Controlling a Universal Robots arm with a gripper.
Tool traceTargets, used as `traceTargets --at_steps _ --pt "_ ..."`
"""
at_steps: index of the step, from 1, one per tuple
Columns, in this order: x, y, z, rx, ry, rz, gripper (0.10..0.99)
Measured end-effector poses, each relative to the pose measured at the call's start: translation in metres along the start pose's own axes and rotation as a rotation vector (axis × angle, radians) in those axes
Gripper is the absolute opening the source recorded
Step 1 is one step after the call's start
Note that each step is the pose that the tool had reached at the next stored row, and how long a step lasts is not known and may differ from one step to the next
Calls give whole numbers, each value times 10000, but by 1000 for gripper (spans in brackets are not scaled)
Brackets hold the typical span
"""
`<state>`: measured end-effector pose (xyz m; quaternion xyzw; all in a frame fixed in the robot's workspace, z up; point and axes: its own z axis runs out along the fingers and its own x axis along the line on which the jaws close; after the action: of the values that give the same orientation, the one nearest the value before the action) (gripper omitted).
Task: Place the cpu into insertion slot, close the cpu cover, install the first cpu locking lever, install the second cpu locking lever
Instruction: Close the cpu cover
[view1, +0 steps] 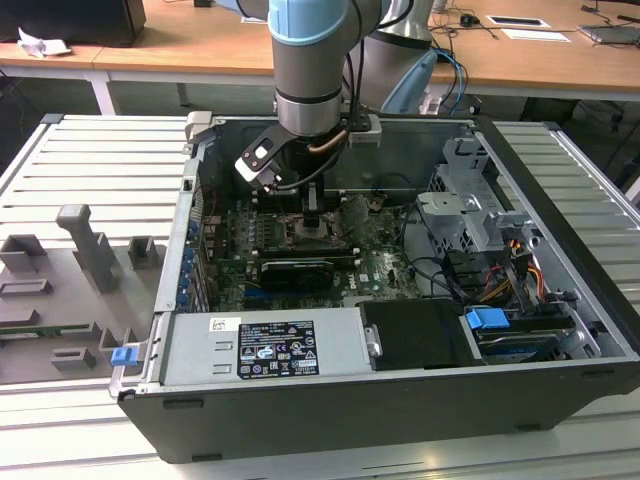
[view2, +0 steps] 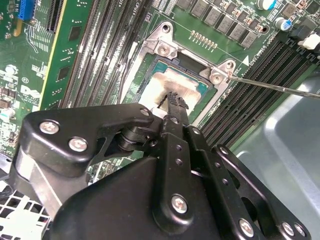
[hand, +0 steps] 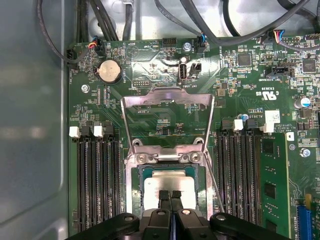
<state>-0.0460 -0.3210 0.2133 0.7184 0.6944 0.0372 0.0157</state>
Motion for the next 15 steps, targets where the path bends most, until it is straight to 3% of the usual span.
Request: traceTargets --at_steps 15 --pt "-4 0 -6 1 62 18 106"
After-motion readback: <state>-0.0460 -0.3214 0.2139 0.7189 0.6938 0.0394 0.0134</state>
